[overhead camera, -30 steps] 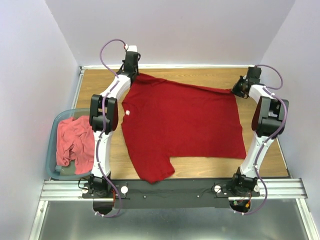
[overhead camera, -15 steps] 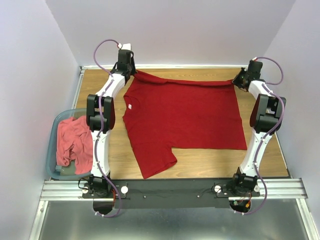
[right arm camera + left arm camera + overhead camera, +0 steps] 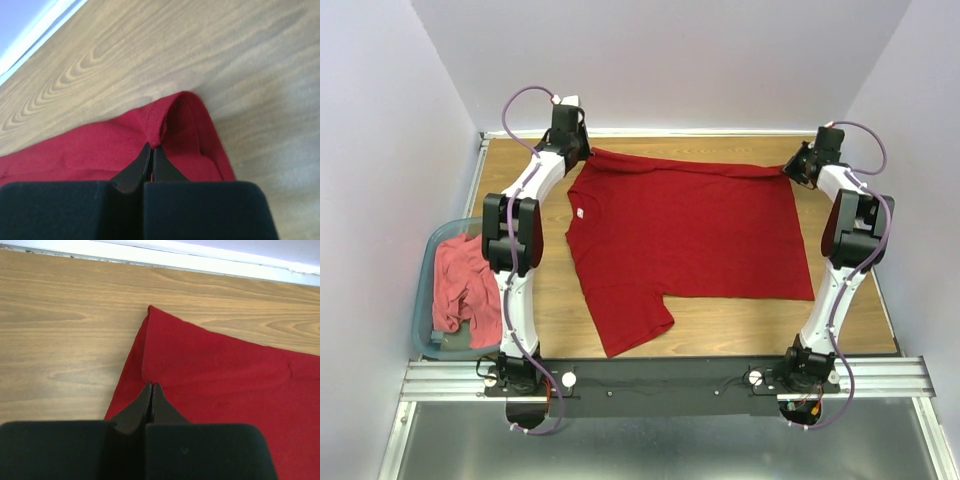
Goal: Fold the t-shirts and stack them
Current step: Fold the tshirt
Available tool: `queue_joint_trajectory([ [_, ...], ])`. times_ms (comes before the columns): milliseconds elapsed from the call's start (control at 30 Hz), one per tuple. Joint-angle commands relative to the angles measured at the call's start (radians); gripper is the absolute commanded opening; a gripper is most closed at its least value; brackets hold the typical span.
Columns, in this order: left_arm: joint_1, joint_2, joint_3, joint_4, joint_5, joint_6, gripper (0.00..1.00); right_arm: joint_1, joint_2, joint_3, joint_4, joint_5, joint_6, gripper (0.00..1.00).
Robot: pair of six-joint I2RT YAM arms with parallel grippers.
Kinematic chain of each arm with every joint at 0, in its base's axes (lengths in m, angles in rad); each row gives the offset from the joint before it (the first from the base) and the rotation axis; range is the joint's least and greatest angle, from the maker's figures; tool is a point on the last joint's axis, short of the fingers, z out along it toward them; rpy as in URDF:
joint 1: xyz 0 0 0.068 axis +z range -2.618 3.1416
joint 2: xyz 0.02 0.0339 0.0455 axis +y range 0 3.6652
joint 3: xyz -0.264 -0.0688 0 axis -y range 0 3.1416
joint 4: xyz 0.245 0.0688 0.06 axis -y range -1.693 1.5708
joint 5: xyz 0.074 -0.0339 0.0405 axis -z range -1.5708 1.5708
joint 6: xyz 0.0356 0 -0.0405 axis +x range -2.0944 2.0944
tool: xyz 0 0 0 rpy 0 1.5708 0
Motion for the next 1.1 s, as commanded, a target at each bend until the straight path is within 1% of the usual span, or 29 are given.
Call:
queue_joint_trajectory([
  [0,0.004,-0.112,-0.062,-0.014,0.036,-0.034,0.0,-0.009,-0.093,-0.043,-0.018,-0.022,0.024,0.01],
  [67,0.003,-0.151,-0.113,-0.017,0.08,-0.049,0.0,-0.01,-0.113,-0.069,-0.025,-0.025,0.027,0.01],
  [267,0.003,-0.232,-0.248,-0.009,0.083,-0.072,0.0,-0.01,-0.174,-0.137,-0.034,-0.01,0.018,0.01],
  [467,0.003,-0.321,-0.349,-0.008,0.137,-0.097,0.0,-0.01,-0.251,-0.187,-0.051,0.002,0.015,0.01],
  [667,0.003,-0.413,-0.404,-0.026,0.178,-0.118,0.0,-0.01,-0.314,-0.227,-0.091,0.068,-0.022,0.01],
  [867,0.003,-0.48,-0.391,-0.048,0.244,-0.13,0.0,-0.01,-0.359,-0.252,-0.111,0.108,-0.043,0.01],
  [1067,0.004,-0.565,-0.474,-0.049,0.29,-0.156,0.0,-0.012,-0.405,-0.286,-0.127,0.177,-0.066,0.01],
])
